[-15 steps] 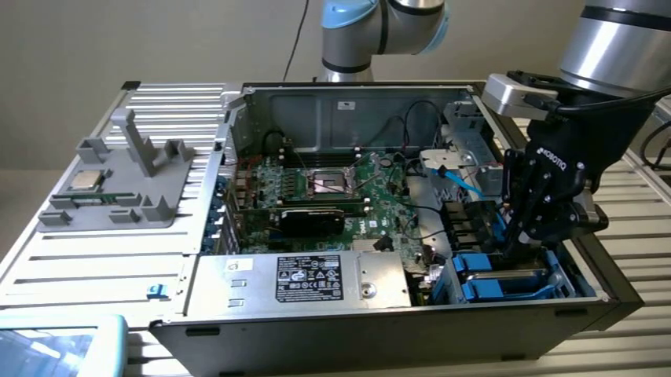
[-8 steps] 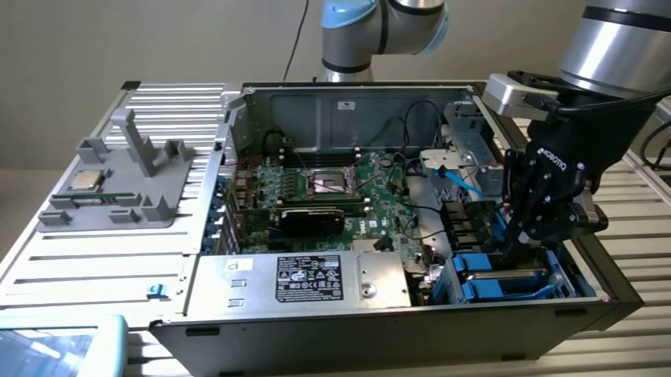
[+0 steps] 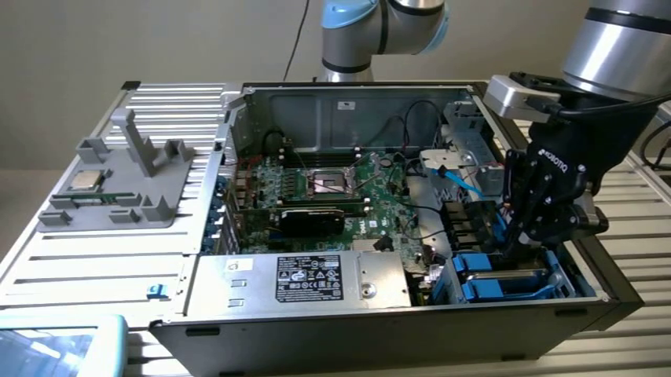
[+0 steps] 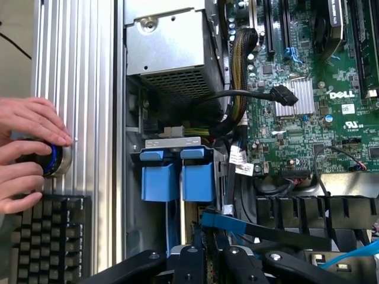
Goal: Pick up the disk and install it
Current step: 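Insert the first disk wire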
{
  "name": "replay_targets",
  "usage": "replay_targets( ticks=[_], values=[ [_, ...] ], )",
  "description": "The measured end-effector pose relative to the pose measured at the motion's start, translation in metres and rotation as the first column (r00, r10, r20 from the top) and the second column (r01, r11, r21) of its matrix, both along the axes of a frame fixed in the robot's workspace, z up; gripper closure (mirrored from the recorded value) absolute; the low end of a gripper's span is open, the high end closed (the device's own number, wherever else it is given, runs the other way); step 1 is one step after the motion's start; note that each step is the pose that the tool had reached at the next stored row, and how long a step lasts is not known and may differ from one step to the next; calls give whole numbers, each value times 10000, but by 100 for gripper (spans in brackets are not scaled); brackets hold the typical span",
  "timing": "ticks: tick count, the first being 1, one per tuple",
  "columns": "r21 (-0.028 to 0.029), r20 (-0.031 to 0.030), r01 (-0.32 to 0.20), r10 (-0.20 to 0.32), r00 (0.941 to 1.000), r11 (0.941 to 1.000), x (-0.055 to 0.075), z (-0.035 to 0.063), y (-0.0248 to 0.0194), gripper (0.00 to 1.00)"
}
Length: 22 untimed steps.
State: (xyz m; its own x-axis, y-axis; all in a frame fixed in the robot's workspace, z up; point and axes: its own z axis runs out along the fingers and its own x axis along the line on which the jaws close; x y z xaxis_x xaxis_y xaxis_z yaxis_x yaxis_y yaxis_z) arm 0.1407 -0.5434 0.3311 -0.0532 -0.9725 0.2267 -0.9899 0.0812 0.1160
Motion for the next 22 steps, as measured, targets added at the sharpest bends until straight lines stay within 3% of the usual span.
replay_targets(
  ticks=[7, 22],
  values=[
    [27, -1, 21, -21, 10000, 10000, 1, -1, -24, 84],
    [35, 0, 34, -34, 10000, 10000, -3, -2, -18, 84]
  ],
)
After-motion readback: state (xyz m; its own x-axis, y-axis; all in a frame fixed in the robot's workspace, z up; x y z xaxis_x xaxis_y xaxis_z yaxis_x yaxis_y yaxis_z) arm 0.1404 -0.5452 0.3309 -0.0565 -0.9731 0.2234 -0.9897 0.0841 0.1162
